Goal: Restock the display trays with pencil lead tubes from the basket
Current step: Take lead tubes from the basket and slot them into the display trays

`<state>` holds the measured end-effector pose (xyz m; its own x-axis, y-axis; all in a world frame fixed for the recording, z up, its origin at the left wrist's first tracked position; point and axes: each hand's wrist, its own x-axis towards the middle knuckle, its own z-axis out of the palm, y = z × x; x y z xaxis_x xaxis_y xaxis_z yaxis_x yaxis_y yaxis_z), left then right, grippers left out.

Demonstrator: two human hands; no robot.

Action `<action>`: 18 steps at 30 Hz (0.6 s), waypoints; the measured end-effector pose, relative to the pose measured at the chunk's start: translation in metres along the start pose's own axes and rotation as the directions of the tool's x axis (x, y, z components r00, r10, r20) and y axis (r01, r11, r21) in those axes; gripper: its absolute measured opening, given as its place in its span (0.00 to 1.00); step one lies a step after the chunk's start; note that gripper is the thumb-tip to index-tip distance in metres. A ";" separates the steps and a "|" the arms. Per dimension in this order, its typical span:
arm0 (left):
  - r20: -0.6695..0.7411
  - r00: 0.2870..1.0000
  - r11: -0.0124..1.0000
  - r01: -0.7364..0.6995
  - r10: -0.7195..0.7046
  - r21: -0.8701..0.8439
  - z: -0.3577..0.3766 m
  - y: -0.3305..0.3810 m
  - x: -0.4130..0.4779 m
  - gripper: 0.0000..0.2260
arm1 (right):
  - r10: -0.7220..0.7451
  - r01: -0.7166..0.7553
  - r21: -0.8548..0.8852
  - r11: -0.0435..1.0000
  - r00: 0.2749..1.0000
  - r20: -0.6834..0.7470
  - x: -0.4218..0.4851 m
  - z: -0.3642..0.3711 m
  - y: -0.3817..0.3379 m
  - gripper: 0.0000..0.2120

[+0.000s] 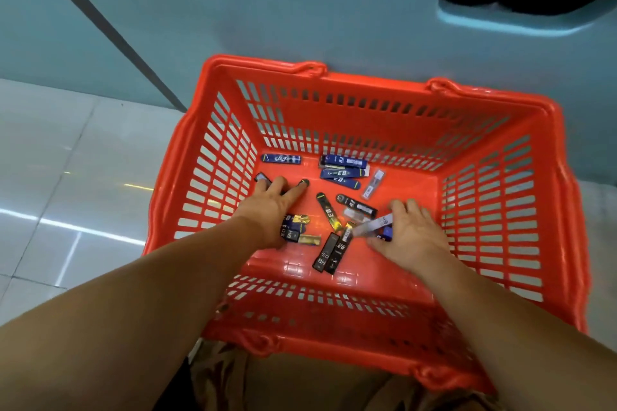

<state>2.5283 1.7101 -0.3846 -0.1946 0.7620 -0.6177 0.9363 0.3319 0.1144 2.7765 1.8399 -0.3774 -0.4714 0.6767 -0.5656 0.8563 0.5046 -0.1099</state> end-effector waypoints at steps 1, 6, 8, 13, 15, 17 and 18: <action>-0.023 1.000 0.999 0.010 -0.011 -0.051 0.001 0.002 0.000 0.54 | 0.050 -0.050 0.036 0.998 0.999 -0.011 0.001 0.000 0.000 0.35; -0.100 0.981 0.939 0.128 -0.167 -0.319 0.001 0.019 0.004 0.43 | 0.346 -0.310 0.467 0.828 0.938 0.010 0.017 0.007 -0.005 0.26; -0.093 0.977 0.867 0.123 -0.190 -0.483 -0.003 0.021 0.004 0.41 | 0.422 -0.381 0.739 0.556 0.895 0.144 0.020 0.004 -0.014 0.26; 0.085 0.983 0.576 0.164 -0.161 -0.801 -0.010 0.023 -0.004 0.24 | 0.343 -0.438 0.798 0.413 0.887 0.309 0.016 0.003 -0.045 0.35; 0.119 0.980 0.553 0.187 -0.157 -0.812 -0.006 0.020 -0.003 0.15 | 0.333 -0.448 0.754 0.480 0.889 0.316 0.012 0.006 -0.059 0.43; 0.150 0.978 0.603 0.209 -0.147 -0.770 -0.005 0.016 -0.007 0.07 | 0.306 -0.441 0.665 0.602 0.897 0.318 0.008 0.010 -0.070 0.52; 0.167 0.977 0.638 0.213 -0.132 -0.740 -0.004 0.015 -0.009 0.05 | 0.300 -0.430 0.620 0.656 0.903 0.309 0.005 0.010 -0.075 0.56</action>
<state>2.5429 1.7104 -0.3744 -0.2646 0.6076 -0.7489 0.3398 0.7855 0.5173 2.7122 1.8002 -0.3798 -0.1033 0.5966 -0.7958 0.8952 -0.2930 -0.3358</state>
